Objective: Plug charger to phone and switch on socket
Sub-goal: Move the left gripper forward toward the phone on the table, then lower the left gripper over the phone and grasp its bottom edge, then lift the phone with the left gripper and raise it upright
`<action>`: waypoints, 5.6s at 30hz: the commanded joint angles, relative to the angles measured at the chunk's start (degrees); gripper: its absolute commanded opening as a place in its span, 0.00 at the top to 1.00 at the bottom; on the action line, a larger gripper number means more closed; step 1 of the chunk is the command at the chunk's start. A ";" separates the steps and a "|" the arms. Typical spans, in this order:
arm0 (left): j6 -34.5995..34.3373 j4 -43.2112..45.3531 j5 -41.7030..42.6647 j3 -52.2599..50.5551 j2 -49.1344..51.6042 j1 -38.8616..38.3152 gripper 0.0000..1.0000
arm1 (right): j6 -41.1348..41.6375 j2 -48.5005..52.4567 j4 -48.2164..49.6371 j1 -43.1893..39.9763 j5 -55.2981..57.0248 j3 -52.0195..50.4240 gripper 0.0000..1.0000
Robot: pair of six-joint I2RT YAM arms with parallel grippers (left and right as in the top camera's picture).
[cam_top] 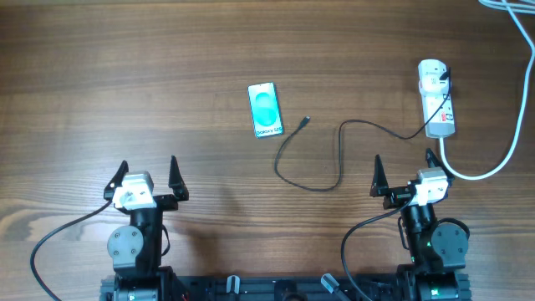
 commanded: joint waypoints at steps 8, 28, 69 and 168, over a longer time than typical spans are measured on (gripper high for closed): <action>0.90 -0.28 0.85 -0.17 -0.42 0.04 0.00 | -0.50 0.02 0.13 0.20 0.92 -0.07 0.00; 0.90 -0.26 0.85 -0.15 -0.42 0.04 0.00 | -0.50 0.02 0.13 0.20 0.92 -0.07 0.00; -19.06 -38.88 32.83 75.63 65.26 -8.76 0.00 | -0.52 0.02 0.13 0.20 0.92 -0.07 0.00; -37.75 -58.31 -3.65 111.16 132.17 -31.56 0.28 | -0.50 0.02 0.13 0.20 0.92 -0.07 0.00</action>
